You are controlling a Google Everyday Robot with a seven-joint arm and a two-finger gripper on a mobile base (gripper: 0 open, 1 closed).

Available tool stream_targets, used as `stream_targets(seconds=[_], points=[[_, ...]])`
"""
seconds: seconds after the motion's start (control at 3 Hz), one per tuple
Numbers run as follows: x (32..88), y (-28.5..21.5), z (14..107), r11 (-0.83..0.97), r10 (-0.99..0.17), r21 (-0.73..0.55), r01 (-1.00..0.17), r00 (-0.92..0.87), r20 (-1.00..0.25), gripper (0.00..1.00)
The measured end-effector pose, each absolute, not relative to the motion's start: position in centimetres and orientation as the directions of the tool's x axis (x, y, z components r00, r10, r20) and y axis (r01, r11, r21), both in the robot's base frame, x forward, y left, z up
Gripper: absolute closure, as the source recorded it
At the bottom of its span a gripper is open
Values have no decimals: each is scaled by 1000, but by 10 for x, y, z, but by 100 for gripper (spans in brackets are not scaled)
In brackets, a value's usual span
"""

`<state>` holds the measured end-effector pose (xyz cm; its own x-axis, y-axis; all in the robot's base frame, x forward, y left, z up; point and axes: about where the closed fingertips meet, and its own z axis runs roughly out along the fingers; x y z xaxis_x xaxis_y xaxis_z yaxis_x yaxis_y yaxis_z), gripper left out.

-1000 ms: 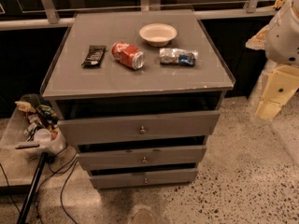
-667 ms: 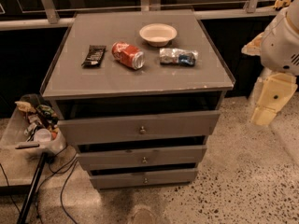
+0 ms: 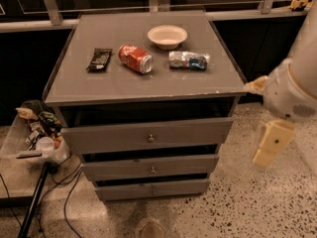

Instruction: Open middle drawer

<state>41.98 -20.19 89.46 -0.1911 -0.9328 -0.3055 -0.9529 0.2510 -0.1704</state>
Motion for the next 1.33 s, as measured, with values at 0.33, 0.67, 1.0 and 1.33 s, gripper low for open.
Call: stream_targets(seconds=[0.33,0.67,1.0,1.33], points=[[404,-205,846,281,-871,-166,-945,-179,-457,0],[409,-199,809,301,-815,-174,-938,-158,-558,0],[409,-176,770,256,-808,-153,-954,-124,-576,0],[409,-176,770,256,-808,-153,-954,-124,-576,0]])
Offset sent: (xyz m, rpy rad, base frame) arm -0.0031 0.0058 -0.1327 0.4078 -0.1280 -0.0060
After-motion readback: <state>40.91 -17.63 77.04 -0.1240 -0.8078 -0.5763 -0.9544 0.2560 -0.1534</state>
